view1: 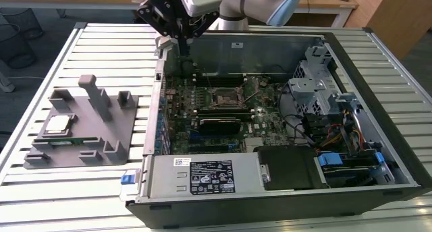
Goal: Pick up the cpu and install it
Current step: 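Reach for the cpu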
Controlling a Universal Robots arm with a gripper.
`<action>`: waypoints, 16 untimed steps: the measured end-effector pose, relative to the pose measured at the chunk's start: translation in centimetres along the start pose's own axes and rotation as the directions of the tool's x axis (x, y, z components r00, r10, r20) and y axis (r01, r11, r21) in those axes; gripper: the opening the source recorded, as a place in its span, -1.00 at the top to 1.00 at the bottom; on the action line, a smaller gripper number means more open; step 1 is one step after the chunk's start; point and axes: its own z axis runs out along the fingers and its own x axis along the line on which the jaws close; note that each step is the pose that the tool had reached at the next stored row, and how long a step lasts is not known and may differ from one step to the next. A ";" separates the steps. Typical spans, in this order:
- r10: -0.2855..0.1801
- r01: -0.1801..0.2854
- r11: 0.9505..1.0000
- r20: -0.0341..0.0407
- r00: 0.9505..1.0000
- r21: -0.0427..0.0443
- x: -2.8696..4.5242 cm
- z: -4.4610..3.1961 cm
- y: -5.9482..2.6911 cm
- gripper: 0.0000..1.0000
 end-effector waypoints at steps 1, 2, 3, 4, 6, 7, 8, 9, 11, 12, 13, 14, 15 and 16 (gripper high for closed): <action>0.000 0.000 1.000 0.000 1.000 0.000 0.05 0.00 0.00 0.79; 0.000 0.000 1.000 0.000 1.000 0.000 0.10 0.00 -0.01 0.79; 0.000 0.000 1.000 0.000 1.000 0.000 0.15 0.01 -0.01 0.79; 0.000 0.000 1.000 0.000 1.000 0.000 0.20 0.01 -0.02 0.79; 0.000 0.000 1.000 0.000 1.000 0.000 0.26 0.02 -0.02 0.79; 0.000 0.000 1.000 0.000 1.000 0.000 0.30 0.02 -0.02 0.79; 0.000 0.000 1.000 0.000 1.000 0.000 0.34 0.02 -0.03 0.79; 0.000 0.000 1.000 0.000 1.000 0.000 0.39 0.03 -0.03 0.79; 0.000 0.000 1.000 0.000 1.000 0.000 0.48 0.03 -0.04 0.79; 0.000 0.000 1.000 0.000 1.000 0.000 0.53 0.04 -0.04 0.79; 0.000 0.000 1.000 0.000 1.000 0.000 0.57 0.04 -0.05 0.79; 0.000 0.000 1.000 0.000 1.000 0.000 0.61 0.04 -0.05 0.79; 0.000 0.000 1.000 0.000 1.000 0.000 0.66 0.04 -0.05 0.79; 0.000 0.000 1.000 0.000 1.000 0.000 0.71 0.05 -0.06 0.79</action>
